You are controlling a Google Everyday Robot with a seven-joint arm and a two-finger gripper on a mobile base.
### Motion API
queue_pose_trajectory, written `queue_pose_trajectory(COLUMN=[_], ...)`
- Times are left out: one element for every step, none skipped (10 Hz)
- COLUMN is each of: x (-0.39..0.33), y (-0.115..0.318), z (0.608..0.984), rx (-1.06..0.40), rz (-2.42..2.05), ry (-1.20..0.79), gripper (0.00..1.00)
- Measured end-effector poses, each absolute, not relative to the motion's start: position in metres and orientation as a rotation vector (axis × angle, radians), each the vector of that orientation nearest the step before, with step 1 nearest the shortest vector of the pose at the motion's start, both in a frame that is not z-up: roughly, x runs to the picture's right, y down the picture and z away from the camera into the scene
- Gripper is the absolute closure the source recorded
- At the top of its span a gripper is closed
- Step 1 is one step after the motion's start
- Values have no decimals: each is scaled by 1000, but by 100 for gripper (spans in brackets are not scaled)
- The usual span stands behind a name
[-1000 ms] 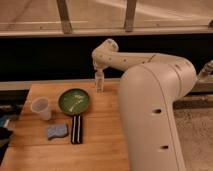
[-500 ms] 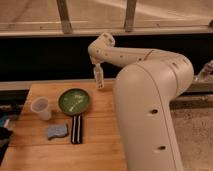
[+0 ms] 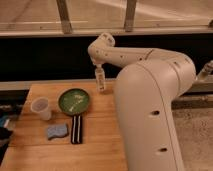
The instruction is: Knock the bottle over
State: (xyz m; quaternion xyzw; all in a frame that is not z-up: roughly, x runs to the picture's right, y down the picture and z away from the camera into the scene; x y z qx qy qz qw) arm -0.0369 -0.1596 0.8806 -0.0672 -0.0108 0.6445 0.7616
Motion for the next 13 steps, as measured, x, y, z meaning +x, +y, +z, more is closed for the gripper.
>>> queue_pose_trajectory(x=[-34, -31, -24, -19, -14, -14, -14, -16, -16, -16, -15, -15, -15], y=[-152, -145, -136, -125, -115, -110, -109, -109, -109, -109, -109, -109, -109], z=[880, 880, 881, 884, 886, 886, 886, 886, 886, 886, 886, 886, 886], rx=[-166, -192, -233, -273, -313, -334, -339, -340, -340, -339, -339, -339, -339], rz=[1398, 1393, 1384, 1370, 1354, 1344, 1343, 1340, 1341, 1340, 1341, 1341, 1341], ry=[10, 36, 85, 126, 157, 171, 173, 171, 171, 171, 171, 171, 172], gripper=[99, 95, 92, 89, 87, 87, 87, 87, 87, 87, 88, 92, 94])
